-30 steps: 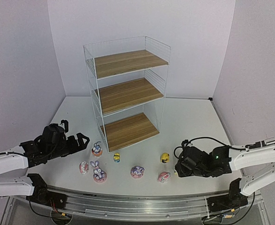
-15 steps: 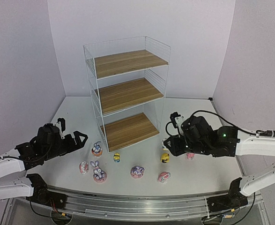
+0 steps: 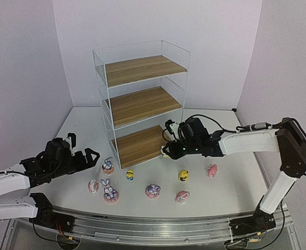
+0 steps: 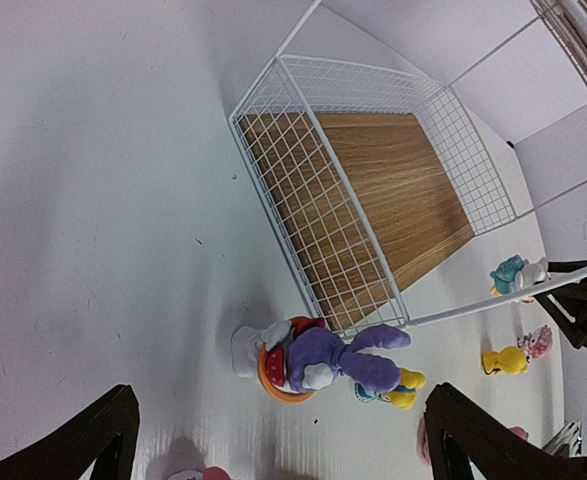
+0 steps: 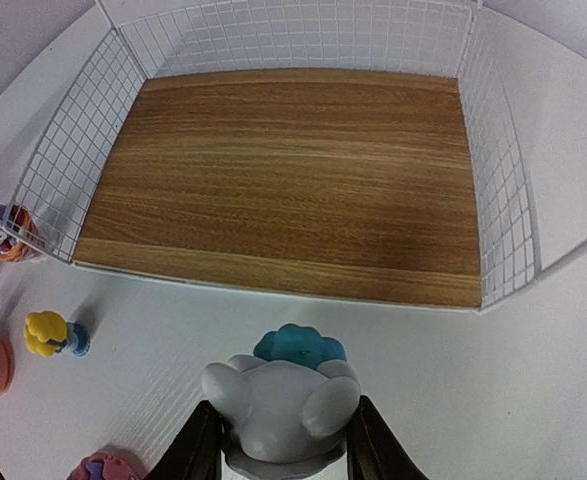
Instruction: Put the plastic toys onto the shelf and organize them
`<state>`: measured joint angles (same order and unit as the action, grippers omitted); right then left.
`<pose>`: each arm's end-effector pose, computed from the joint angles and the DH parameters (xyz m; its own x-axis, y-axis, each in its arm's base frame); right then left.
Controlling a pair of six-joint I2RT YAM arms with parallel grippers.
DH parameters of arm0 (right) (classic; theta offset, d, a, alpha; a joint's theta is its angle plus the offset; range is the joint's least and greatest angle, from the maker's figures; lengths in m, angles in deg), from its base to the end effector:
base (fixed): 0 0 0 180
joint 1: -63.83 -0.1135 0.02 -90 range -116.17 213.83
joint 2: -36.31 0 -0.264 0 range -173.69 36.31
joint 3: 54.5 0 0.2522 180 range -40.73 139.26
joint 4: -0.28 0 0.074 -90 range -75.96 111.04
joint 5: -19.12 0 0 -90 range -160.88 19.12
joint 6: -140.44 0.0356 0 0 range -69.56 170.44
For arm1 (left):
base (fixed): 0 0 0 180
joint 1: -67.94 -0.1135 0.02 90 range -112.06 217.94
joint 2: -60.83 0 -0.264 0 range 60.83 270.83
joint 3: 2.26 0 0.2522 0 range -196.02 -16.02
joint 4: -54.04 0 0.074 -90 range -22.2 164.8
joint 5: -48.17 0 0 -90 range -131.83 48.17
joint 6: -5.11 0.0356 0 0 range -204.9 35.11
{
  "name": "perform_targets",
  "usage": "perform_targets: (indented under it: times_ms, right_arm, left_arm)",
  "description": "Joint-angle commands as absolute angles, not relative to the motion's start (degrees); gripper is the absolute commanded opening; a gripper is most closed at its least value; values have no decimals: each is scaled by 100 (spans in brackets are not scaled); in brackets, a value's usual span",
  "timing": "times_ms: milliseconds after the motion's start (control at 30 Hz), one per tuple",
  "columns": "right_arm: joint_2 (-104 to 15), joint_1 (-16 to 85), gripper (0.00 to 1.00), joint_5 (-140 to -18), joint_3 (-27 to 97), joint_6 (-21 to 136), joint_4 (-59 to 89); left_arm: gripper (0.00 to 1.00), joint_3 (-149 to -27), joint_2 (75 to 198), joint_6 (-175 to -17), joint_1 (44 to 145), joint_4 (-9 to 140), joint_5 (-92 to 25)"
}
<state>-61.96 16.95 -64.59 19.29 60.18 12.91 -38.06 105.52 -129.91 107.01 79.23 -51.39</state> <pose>0.2590 0.2709 0.2043 -0.5191 -0.3083 -0.7972 -0.5864 0.8070 0.0698 0.1371 -0.1037 0.1991 -0.6716 -0.3532 -0.6513 0.0561 0.8523 -0.5201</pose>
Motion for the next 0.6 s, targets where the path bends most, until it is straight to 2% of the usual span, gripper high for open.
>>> perform_targets:
  times_ms: [0, 567]
  right_arm:
    - [-6633, 1937, 3, -7009, 2372, 5588, 359]
    - [-7518, 2200, 3, -7089, 2912, 5227, 0]
  left_arm:
    - [100, -4011, 10670, -12844, 10705, 7652, -5046]
    - [100, -4166, 10803, -12668, 10705, 7757, -5131]
